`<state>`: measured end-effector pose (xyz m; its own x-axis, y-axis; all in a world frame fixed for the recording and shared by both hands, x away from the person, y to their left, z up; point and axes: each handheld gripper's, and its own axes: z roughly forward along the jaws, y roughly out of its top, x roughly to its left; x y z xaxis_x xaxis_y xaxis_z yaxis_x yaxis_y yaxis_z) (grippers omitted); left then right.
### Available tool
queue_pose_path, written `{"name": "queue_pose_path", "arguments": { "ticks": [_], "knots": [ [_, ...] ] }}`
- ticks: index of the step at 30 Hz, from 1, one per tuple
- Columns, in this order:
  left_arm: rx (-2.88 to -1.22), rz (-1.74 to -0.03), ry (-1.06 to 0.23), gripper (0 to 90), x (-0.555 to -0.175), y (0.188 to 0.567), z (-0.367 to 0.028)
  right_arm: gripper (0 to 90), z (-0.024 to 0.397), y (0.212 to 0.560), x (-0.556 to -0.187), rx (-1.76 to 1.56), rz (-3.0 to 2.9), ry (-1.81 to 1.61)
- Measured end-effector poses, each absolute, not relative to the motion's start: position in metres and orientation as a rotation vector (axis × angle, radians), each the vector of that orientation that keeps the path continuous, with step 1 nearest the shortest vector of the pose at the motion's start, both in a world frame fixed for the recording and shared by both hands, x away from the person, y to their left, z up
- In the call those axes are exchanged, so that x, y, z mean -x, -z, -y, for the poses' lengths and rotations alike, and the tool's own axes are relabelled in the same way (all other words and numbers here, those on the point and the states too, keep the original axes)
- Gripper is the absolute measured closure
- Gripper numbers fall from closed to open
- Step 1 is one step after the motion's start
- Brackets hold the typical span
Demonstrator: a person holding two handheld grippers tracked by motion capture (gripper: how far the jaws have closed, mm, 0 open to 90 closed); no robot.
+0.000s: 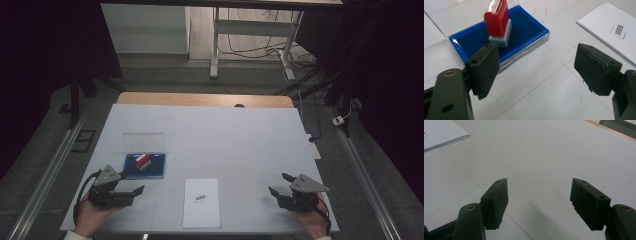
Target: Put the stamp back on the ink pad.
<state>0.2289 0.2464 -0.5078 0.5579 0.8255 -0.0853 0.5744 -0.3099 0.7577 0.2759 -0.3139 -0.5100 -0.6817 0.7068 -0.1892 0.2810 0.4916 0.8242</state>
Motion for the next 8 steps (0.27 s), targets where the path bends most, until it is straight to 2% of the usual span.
{"name": "queue_pose_path", "arguments": {
  "ticks": [8],
  "knots": [
    [-2.009, -1.123, -0.417, 20.9, -0.2292, 0.508, -0.247, 30.0, 0.3151, 0.509, -0.2749, -0.814, -2.222, -1.09]
  ]
}}
